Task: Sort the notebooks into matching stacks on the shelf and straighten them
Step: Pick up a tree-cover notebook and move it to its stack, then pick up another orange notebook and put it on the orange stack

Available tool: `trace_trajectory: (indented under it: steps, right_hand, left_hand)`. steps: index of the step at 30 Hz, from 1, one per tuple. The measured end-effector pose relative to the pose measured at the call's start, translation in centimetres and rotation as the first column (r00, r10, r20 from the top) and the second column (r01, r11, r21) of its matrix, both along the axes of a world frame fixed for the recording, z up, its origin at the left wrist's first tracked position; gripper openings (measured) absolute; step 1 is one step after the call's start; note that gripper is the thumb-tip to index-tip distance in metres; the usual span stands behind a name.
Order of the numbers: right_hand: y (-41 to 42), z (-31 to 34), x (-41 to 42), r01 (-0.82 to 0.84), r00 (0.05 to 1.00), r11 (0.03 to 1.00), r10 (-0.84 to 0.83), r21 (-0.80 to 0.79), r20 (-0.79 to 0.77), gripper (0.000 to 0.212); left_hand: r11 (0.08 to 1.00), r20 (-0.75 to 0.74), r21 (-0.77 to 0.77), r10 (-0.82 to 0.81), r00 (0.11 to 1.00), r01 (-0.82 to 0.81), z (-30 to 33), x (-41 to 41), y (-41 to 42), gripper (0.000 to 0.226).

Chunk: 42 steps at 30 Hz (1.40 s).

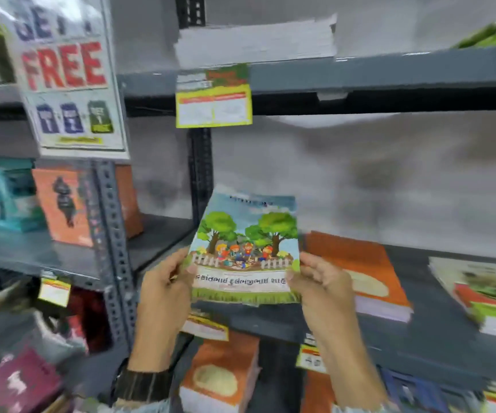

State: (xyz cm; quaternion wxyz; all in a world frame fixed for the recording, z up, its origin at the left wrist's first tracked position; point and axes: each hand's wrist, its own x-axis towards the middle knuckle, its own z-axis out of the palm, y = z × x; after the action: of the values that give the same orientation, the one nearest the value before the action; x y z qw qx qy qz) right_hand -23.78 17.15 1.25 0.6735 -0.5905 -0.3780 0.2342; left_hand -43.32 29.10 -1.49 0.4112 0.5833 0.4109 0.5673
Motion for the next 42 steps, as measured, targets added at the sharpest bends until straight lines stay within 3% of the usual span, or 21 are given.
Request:
trace_trajectory:
  steps: [3, 6, 9, 13, 17, 21, 24, 27, 31, 34, 37, 40, 42]
  right_hand:
    - [4.1, -0.6, -3.2, 0.019, 0.997, 0.994, -0.011, -0.107, 0.078, 0.036]
    - [6.6, -0.9, -4.3, 0.051, 0.983, 0.975, -0.011, -0.216, 0.181, 0.007]
    - [7.2, -0.7, -4.7, 0.09, 0.95, 0.936, 0.021, -0.34, 0.311, 0.024]
    - [6.5, 0.0, -4.8, 0.127, 0.889, 0.906, 0.077, -0.405, 0.451, 0.034]
    - [4.6, 0.3, -4.2, 0.142, 0.85, 0.943, 0.041, -0.302, 0.525, 0.048]
    - [0.1, 0.8, -0.5, 0.205, 0.826, 0.977, -0.143, -0.054, 0.546, 0.058]
    - [-4.2, 0.8, 4.4, 0.275, 0.78, 0.954, -0.296, 0.123, 0.551, 0.05]
    - [-9.0, 0.8, 10.0, 0.394, 0.722, 0.888, -0.459, 0.238, 0.518, 0.041]
    - [-16.7, 0.4, 19.5, 0.533, 0.638, 0.811, -0.572, 0.241, 0.515, 0.043]
    - [-22.6, 0.0, 26.1, 0.634, 0.572, 0.753, -0.61, 0.177, 0.548, 0.043]
    - [-28.9, -0.4, 32.1, 0.767, 0.55, 0.638, -0.6, -0.067, 0.582, 0.043]
    - [-33.3, -0.9, 36.3, 0.806, 0.565, 0.502, -0.495, -0.314, 0.661, 0.022]
    - [-35.1, -1.3, 37.7, 0.755, 0.643, 0.515, -0.461, -0.406, 0.612, 0.02]
  left_hand:
    - [0.993, -0.126, -0.064, 0.088, 0.988, -0.096, -0.5, -2.6, 4.0, 0.023]
    - [0.989, -0.346, -0.052, 0.113, 0.931, -0.139, 0.0, -3.3, 5.8, 0.031]
    - [0.989, -0.509, -0.035, 0.105, 0.854, -0.143, 0.3, -3.4, 6.2, 0.037]
    - [0.981, -0.592, -0.006, 0.152, 0.792, -0.193, 0.6, -3.5, 6.1, 0.037]
    - [0.938, -0.576, 0.171, 0.344, 0.742, -0.302, 1.4, -2.3, 3.3, 0.037]
    - [0.889, -0.449, 0.361, 0.431, 0.783, -0.282, 3.2, 1.9, -1.0, 0.026]
    - [0.894, -0.365, 0.416, 0.332, 0.87, -0.167, 4.5, 7.7, -5.1, 0.021]
    - [0.916, -0.317, 0.401, 0.111, 0.942, 0.027, 4.9, 14.7, -9.3, 0.016]
    - [0.882, -0.344, 0.371, -0.159, 0.925, 0.29, 3.8, 26.6, -15.9, 0.018]
    - [0.84, -0.428, 0.309, -0.296, 0.854, 0.446, 3.3, 34.9, -21.3, 0.02]
    - [0.782, -0.58, 0.239, -0.36, 0.73, 0.575, 2.7, 42.3, -26.8, 0.026]
    - [0.773, -0.844, 0.217, -0.158, 0.512, 0.597, 1.8, 47.5, -30.2, 0.034]
    - [0.811, -0.913, 0.192, -0.059, 0.404, 0.552, 1.2, 49.7, -31.7, 0.04]
